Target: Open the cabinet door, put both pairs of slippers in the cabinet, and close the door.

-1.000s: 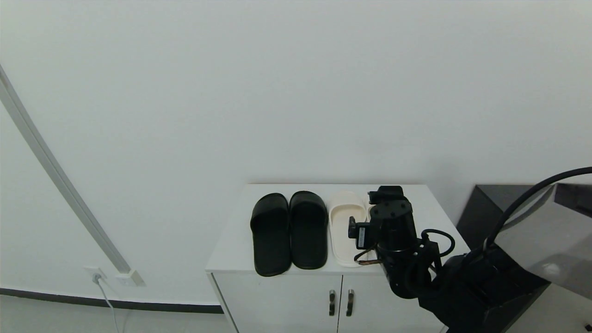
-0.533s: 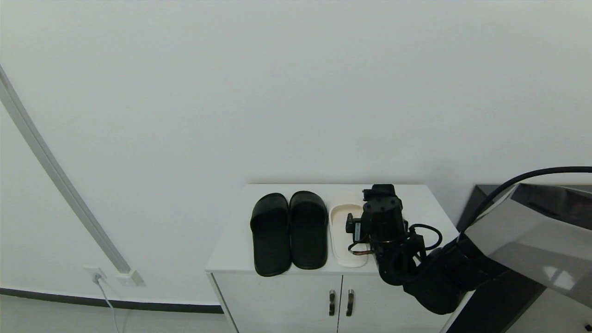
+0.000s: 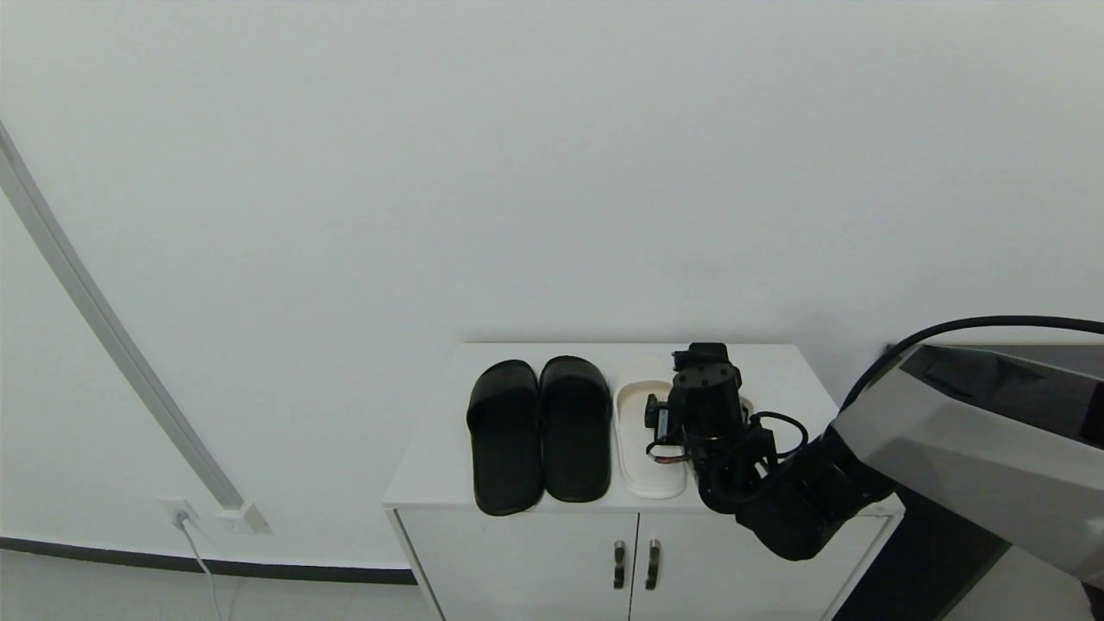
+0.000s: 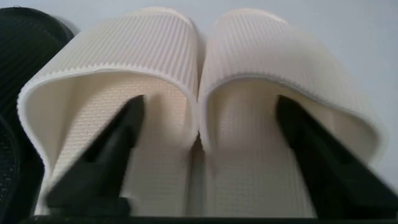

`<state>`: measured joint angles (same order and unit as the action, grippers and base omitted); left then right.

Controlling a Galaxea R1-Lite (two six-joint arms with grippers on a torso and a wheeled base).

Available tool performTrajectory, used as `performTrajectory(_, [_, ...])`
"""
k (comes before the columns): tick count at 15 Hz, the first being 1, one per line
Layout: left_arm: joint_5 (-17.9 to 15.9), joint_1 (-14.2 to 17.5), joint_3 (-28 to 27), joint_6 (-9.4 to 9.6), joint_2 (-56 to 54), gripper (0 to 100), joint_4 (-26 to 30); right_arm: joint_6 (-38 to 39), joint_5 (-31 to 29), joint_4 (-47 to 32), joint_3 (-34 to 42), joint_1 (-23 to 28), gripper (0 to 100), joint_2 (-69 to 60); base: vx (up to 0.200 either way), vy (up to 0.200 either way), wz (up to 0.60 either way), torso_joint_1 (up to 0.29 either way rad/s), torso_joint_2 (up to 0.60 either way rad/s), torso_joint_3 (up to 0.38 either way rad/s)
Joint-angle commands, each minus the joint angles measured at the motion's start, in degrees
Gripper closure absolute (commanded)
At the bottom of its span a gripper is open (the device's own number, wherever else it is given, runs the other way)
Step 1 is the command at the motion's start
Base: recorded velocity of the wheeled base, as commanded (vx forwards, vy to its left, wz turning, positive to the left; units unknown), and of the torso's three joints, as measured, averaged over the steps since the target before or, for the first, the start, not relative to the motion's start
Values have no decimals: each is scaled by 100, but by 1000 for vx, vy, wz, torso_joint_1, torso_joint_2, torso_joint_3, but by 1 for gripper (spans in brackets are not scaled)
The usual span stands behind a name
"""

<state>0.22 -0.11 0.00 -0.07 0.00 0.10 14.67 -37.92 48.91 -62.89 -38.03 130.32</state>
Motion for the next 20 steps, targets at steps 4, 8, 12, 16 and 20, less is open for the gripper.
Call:
performTrajectory(4, [4,2,0,-1,0,100,-1,10,-4,13,31,-2,100,2,0,0,0,0,0,0])
performTrajectory(8, [4,2,0,7,0,100,-10,-34,-4,93,233,-29,100,-270,0,0,0,0,0,0])
performTrajectory(12, [4,2,0,7,0,100,-1,-755,892,769,1499,-204,100,-1588,0,0,0,0,0,0])
performTrajectory(16, [4,2,0,25,0,100,-10,-799,1912,734,2607,-433,100,-2872,0,0,0,0,0,0])
performTrajectory(20, [4,2,0,25,0,100,-10,-763,3617,-531,3231,-503,100,-4164,0,0,0,0,0,0])
